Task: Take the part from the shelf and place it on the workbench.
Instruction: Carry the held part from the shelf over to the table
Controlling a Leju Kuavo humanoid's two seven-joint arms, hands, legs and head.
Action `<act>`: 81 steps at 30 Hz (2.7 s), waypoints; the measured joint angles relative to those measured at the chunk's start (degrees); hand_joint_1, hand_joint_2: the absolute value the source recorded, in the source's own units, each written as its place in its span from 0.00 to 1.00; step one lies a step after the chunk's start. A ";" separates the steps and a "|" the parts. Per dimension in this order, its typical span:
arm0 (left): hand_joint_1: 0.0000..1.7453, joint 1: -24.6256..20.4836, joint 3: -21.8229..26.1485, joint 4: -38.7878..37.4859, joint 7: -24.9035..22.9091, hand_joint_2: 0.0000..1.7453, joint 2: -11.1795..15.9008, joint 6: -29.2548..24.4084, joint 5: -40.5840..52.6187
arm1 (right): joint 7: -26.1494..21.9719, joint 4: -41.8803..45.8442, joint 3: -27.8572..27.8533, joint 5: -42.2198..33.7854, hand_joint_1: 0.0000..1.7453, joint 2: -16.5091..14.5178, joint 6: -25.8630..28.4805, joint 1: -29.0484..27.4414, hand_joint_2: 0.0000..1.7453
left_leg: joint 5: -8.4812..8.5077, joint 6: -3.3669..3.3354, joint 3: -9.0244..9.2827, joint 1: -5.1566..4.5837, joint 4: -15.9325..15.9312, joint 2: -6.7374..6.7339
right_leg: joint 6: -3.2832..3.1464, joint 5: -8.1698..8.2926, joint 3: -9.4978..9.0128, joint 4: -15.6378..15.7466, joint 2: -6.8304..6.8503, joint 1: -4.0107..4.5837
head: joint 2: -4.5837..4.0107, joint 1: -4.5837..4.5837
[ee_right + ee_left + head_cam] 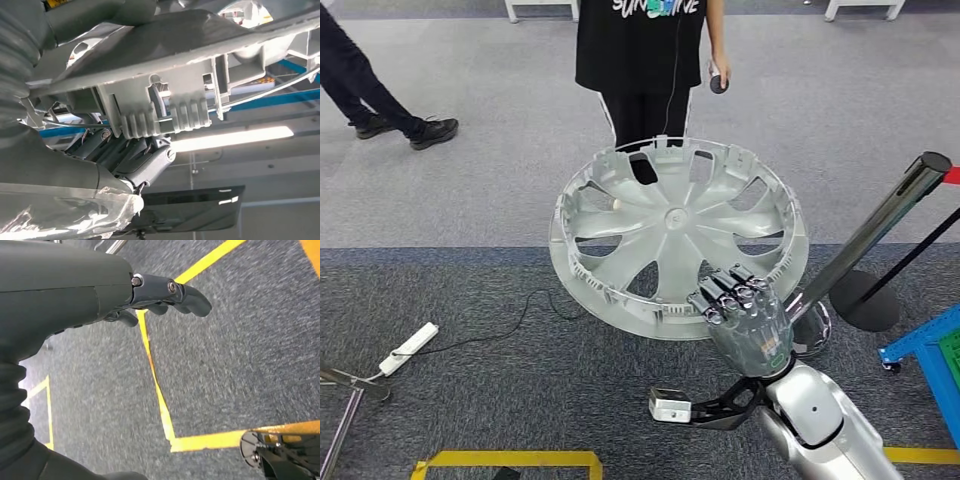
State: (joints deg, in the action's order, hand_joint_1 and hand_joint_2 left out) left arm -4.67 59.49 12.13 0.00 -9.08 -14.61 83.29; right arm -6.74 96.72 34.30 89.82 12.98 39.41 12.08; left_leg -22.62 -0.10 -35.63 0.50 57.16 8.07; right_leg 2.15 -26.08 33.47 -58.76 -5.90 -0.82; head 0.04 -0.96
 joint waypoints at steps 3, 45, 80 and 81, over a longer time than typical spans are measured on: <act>0.00 0.11 -0.02 0.00 0.13 1.00 0.14 -0.03 -0.06 | 0.01 -0.03 -0.24 0.02 1.00 0.00 0.00 0.31 1.00 | 0.05 1.13 -0.69 0.27 0.11 0.43 | -0.67 0.35 -0.27 0.42 2.04 0.17 | 0.00 -0.09; 0.00 -1.55 -1.31 0.00 -2.58 1.00 -0.43 1.38 0.67 | 3.94 -2.28 -1.31 0.06 1.00 0.10 0.00 0.70 1.00 | -1.44 0.29 0.97 -1.42 1.23 -11.69 | -1.41 0.13 0.03 -0.17 11.19 1.24 | 0.00 -0.48; 0.00 -1.66 -1.88 0.00 -2.83 1.00 -0.26 0.93 0.23 | 15.34 -6.56 13.47 -0.01 1.00 3.17 -0.33 8.87 1.00 | -0.43 -0.29 0.37 -0.90 -0.29 -10.41 | 0.29 -1.07 -0.41 -0.58 12.32 0.99 | 0.00 -0.32; 0.00 -1.65 -1.88 0.00 -2.83 1.00 -0.26 0.92 0.22 | 15.34 -6.57 13.54 -0.02 1.00 3.23 -0.33 8.90 1.00 | -0.32 -0.62 0.44 -0.67 -0.40 -9.65 | 0.60 -2.26 0.31 -2.44 10.85 0.85 | 0.00 -0.20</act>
State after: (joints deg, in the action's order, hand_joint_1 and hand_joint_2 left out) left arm -6.33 57.61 12.13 -2.82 -9.34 -13.69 83.51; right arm 8.60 90.15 47.84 89.79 16.21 39.08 20.97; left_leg -22.94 -0.71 -35.19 -0.17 56.76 -1.58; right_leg 2.75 -28.34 33.78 -61.20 4.95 0.03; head 0.04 -1.16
